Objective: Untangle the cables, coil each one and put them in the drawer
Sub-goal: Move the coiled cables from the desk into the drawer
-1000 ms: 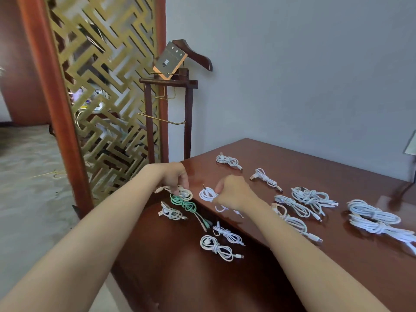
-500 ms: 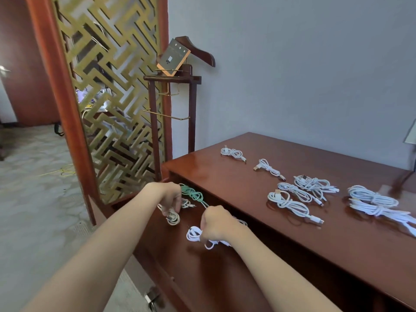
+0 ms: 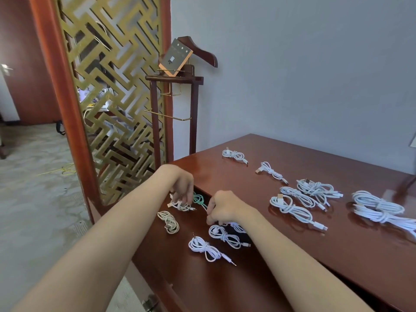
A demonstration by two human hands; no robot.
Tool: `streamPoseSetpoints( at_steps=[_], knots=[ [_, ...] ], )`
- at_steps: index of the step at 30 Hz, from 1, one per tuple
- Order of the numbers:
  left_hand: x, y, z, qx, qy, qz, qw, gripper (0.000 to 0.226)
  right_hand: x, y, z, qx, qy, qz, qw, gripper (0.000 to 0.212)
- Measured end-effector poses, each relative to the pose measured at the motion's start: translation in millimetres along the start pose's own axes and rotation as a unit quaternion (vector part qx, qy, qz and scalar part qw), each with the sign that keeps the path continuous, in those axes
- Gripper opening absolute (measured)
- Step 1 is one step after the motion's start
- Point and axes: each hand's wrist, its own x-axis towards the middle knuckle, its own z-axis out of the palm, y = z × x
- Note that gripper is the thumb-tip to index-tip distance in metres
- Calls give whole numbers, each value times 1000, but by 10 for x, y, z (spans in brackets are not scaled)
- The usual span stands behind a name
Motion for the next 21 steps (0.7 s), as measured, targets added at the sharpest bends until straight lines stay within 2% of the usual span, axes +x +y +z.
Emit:
streamPoseSetpoints(
  at_steps=[4, 9, 12, 16, 21],
  knots=[
    [42, 225, -313, -37, 64, 35, 997, 40, 46, 20, -280, 31, 26, 10, 999, 11],
    [234, 560, -603, 13, 181, 80, 980, 46, 160, 333, -618, -13, 78, 50, 996, 18],
    [496, 701, -674, 48, 252, 65, 964, 50, 215, 576, -751, -66, 113, 81, 988, 15],
    [883, 820, -699, 82, 274, 49, 957, 55, 272, 898, -857, -69, 159, 123, 977, 8],
    [1215, 964, -709, 147, 309, -11, 940, 55, 351, 1180, -878, -71, 191, 151, 967, 28]
  ],
)
